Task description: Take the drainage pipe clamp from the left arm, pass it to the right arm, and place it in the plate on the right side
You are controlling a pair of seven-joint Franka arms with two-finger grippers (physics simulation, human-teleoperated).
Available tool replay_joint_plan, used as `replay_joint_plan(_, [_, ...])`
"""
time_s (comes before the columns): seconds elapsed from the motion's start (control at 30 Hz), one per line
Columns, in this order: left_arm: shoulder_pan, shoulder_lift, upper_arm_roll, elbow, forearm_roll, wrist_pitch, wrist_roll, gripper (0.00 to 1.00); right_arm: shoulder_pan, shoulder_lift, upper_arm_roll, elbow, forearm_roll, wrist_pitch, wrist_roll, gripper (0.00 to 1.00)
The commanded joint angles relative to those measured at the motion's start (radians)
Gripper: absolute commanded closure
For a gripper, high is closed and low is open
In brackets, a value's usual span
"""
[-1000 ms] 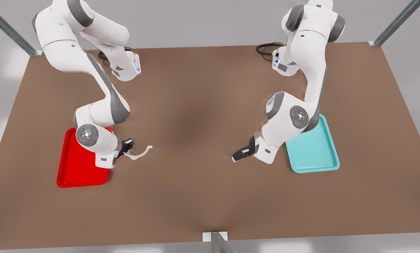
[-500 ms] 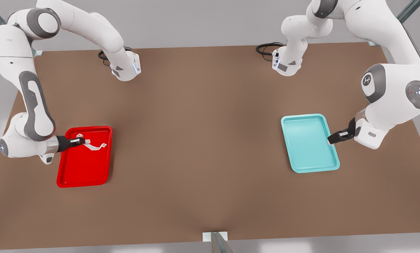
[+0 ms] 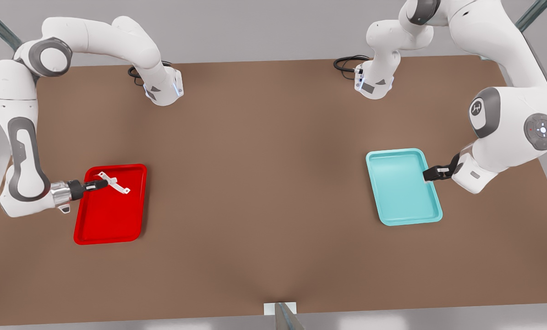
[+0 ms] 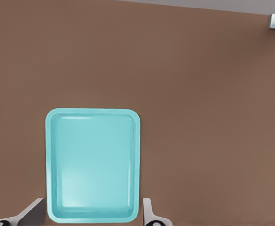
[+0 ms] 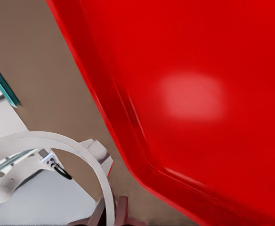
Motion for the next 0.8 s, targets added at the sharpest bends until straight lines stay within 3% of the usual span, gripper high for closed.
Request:
replay_joint_plan(0.0, [0.000, 0.000, 0.000, 0.000, 0.001, -0.005, 0.141, 0.00, 0.004, 0.022, 0.000, 0.010, -0.047, -0.040, 0.232, 0.79])
replay_joint_plan(0.03, [0.000, 0.000, 0.000, -0.001, 0.001, -0.005, 0.139, 0.00, 0.004, 0.022, 0.000, 0.013, -0.067, -0.037, 0.235, 0.79])
replay_joint_plan(0.07, [0.000, 0.000, 0.000, -0.007, 0.001, -0.005, 0.141, 0.00, 0.005, 0.017, 0.000, 0.019, -0.068, -0.037, 0.238, 0.36])
replay_joint_plan(0.1, [0.000, 0.000, 0.000, -0.007, 0.001, -0.005, 0.141, 0.00, 0.005, 0.018, 0.002, 0.025, -0.079, -0.037, 0.238, 0.10])
replay_joint_plan(0.27, [0.000, 0.000, 0.002, -0.007, 0.001, -0.005, 0.138, 0.00, 0.008, 0.020, 0.043, 0.137, -0.158, -0.010, 0.200, 0.00])
replay_joint_plan(0.33, [0.000, 0.000, 0.002, -0.007, 0.001, -0.005, 0.138, 0.00, 0.008, 0.015, 0.178, 0.247, -0.307, -0.010, 0.198, 0.00])
replay_joint_plan(0.4, [0.000, 0.000, 0.002, -0.007, 0.001, -0.005, 0.141, 0.00, 0.004, 0.009, 0.481, 0.313, -0.666, -0.010, 0.204, 0.00])
replay_joint_plan(0.47, [0.000, 0.000, 0.002, -0.007, 0.001, -0.003, 0.141, 0.00, -0.006, -0.008, 0.744, 0.312, -0.879, -0.019, 0.210, 0.00])
replay_joint_plan(0.5, [0.000, 0.000, 0.000, -0.007, 0.001, -0.003, 0.139, 0.00, -0.006, -0.029, 0.799, 0.312, -0.906, -0.025, 0.215, 0.00])
replay_joint_plan(0.63, [-0.005, -0.002, 0.000, -0.007, 0.001, -0.002, 0.136, 0.00, 0.122, -0.169, 0.873, 0.301, -0.950, -0.033, 0.311, 0.00])
replay_joint_plan(0.67, [-0.006, -0.002, 0.000, -0.007, 0.001, -0.002, 0.136, 0.00, 0.140, -0.248, 0.836, 0.287, -0.887, -0.031, 0.345, 0.00])
replay_joint_plan(0.7, [-0.006, -0.002, 0.000, -0.007, 0.001, -0.002, 0.136, 0.00, 0.228, -0.398, 0.606, 0.278, -0.658, 0.001, 0.331, 0.00])
replay_joint_plan(0.73, [-0.006, -0.003, 0.000, -0.007, 0.001, -0.002, 0.136, 0.00, 0.415, -0.504, 0.334, 0.281, -0.529, 0.006, 0.312, 0.00])
replay_joint_plan(0.77, [-0.008, -0.003, 0.000, -0.007, 0.001, -0.002, 0.136, 0.00, 0.736, -0.592, -0.130, 0.281, -0.311, 0.023, 0.241, 0.00])
